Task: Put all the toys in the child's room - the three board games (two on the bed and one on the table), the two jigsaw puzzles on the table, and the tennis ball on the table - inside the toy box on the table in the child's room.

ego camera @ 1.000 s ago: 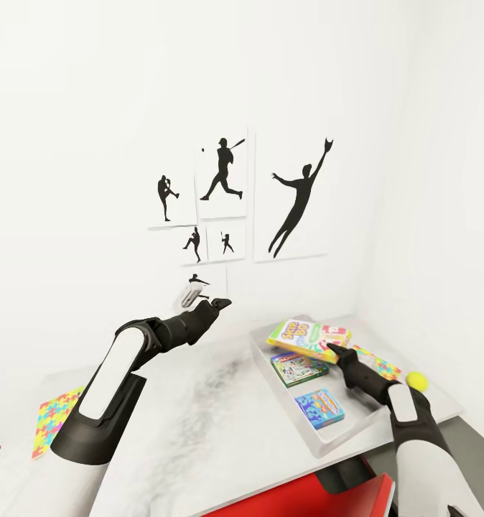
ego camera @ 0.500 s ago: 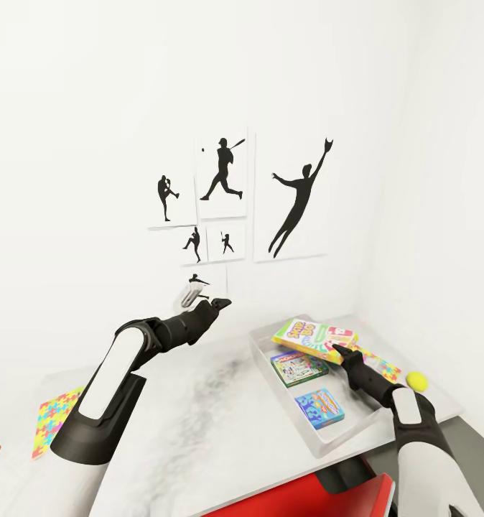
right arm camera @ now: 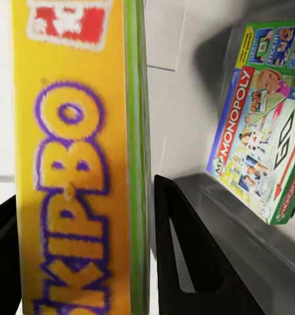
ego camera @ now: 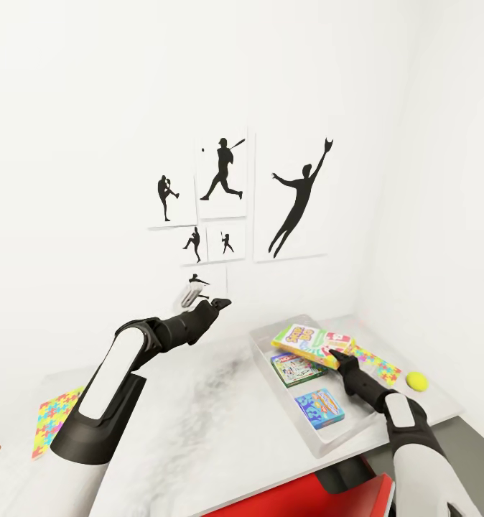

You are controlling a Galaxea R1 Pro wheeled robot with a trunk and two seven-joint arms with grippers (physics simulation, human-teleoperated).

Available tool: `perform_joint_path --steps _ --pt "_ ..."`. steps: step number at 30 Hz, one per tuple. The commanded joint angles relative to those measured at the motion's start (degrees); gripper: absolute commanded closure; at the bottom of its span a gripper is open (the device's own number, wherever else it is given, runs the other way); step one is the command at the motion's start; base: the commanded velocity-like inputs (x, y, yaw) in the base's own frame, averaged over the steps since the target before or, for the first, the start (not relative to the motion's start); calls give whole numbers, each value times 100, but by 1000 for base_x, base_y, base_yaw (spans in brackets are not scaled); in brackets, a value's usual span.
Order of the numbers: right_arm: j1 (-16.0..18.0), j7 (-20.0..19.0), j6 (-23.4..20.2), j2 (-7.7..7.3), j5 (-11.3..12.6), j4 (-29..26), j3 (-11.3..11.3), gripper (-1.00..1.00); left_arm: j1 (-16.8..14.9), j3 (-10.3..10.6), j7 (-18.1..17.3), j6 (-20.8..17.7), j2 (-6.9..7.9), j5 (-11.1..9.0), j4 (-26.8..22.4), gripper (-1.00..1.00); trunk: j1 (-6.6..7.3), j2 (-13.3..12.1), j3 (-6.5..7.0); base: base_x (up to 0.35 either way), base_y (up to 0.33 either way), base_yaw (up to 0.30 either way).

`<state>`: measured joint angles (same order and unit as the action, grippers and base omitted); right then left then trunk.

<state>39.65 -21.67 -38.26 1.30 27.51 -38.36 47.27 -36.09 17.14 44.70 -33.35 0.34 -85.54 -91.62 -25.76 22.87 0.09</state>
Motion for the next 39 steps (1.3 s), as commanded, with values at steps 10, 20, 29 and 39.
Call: perform_joint_path --steps 10,20,29,39 --pt "26 -11 40 14 10 158 37 100 -3 2 47 4 5 -48 -5 -100 -3 5 -3 0 0 0" --pt "59 18 60 8 15 205 36 100 -3 1 47 4 4 -50 -5 -100 -3 5 -3 0 0 0" --pt "67 116 64 16 15 218 37 100 -3 0 47 4 4 -50 -5 -100 -3 5 -3 0 0 0" --pt "75 159 64 7 17 358 38 100 -3 0 47 4 12 -51 -5 -100 -3 5 -3 0 0 0"
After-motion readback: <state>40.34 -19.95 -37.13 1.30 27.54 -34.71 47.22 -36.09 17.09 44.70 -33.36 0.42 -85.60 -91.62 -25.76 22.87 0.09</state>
